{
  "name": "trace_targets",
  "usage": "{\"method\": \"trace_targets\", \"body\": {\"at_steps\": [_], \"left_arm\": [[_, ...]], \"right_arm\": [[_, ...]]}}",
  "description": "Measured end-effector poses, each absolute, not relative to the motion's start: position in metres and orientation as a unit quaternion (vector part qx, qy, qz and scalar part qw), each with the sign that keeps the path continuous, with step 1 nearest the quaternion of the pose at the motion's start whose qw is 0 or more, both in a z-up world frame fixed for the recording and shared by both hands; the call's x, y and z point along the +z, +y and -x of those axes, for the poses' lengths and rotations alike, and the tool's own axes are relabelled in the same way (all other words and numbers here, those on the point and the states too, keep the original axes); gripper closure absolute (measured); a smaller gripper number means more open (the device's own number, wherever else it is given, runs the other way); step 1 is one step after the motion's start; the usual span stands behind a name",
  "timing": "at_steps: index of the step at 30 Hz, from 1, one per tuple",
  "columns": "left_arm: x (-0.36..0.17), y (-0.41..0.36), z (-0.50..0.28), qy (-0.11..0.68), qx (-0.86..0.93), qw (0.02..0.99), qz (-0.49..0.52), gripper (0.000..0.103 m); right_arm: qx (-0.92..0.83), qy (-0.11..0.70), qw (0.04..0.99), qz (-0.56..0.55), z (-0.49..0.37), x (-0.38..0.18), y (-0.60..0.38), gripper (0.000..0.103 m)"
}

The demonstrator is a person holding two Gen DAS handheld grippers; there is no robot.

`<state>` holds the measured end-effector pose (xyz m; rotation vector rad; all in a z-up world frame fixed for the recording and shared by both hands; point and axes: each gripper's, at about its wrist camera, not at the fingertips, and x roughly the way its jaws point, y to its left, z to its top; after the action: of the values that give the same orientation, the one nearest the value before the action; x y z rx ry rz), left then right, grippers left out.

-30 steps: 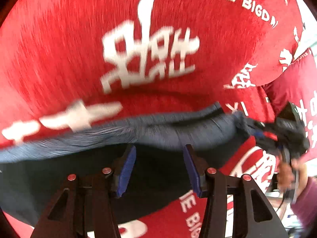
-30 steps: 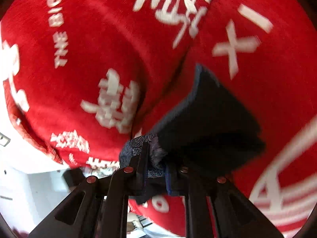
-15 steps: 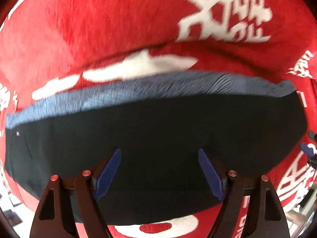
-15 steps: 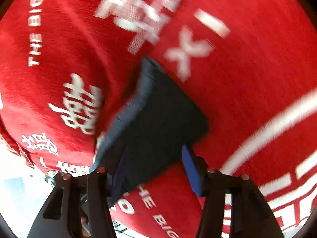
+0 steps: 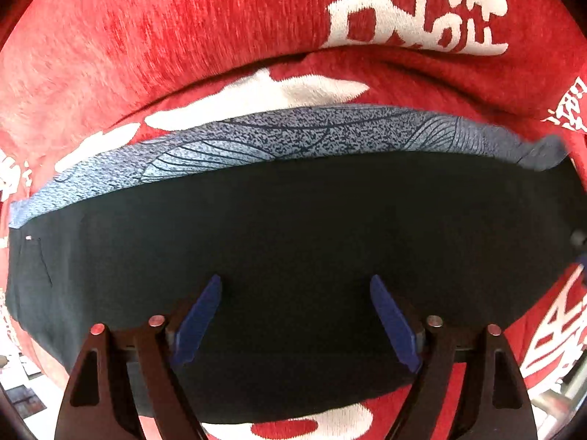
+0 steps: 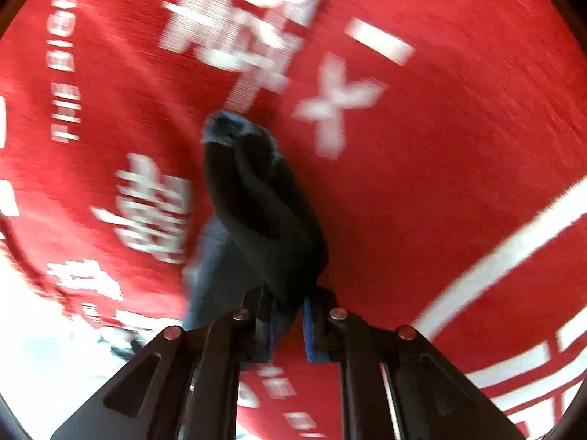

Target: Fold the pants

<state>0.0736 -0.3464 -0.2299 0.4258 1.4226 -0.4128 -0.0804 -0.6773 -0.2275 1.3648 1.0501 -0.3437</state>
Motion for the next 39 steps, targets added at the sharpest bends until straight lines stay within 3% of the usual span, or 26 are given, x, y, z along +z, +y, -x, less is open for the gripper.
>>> {"method": "trace_targets", "body": {"at_steps": [2,4,11,15,16,18,20,22,23,32,39], "left_arm": [[-0.226,-0.344,-0.077,0.650,-0.185,0.712,-0.188,0.018],[-0.216,-0.339,-0.085,0.645,-0.184,0.718,-0.187,0.018],[-0.209,-0.350,-0.118,0.622,-0.166,0.741,-0.195,0.018],[-0.232,-0.360,-0.124,0.629,-0.154,0.731,-0.213,0.018],[-0.232,-0.356,-0.127,0.630,-0.159,0.732,-0.205,0.015],[-0.231,-0.343,-0.132,0.629,-0.152,0.733,-0.210,0.014],[-0.225,-0.317,-0.141,0.631,-0.132,0.734,-0.215,0.014],[-0.215,-0.290,-0.148,0.631,-0.117,0.738,-0.207,0.014],[-0.209,-0.275,-0.152,0.628,-0.110,0.743,-0.205,0.014],[-0.192,-0.146,-0.160,0.625,-0.066,0.751,-0.204,0.014],[-0.213,-0.054,-0.192,0.613,-0.069,0.757,-0.214,0.014]], "right_arm": [[-0.169,0.461,0.611,-0.621,0.090,-0.244,-0.680,0.087],[-0.191,0.445,0.602,-0.635,0.099,-0.235,-0.681,0.080],[-0.163,0.482,0.726,-0.462,0.044,-0.155,-0.666,0.078],[-0.134,0.547,0.712,-0.419,-0.013,-0.193,-0.668,0.077],[-0.151,0.568,0.699,-0.408,-0.018,-0.206,-0.670,0.083],[-0.176,0.548,0.679,-0.455,-0.010,-0.215,-0.682,0.083],[-0.204,0.517,0.679,-0.480,0.007,-0.203,-0.686,0.078],[-0.198,0.508,0.683,-0.486,0.018,-0.192,-0.680,0.055],[-0.171,0.500,0.682,-0.506,0.022,-0.189,-0.672,0.051],[0.112,0.505,0.603,-0.607,-0.033,-0.201,-0.470,0.050],[0.151,0.520,0.551,-0.635,-0.085,-0.242,-0.301,0.050]]}}
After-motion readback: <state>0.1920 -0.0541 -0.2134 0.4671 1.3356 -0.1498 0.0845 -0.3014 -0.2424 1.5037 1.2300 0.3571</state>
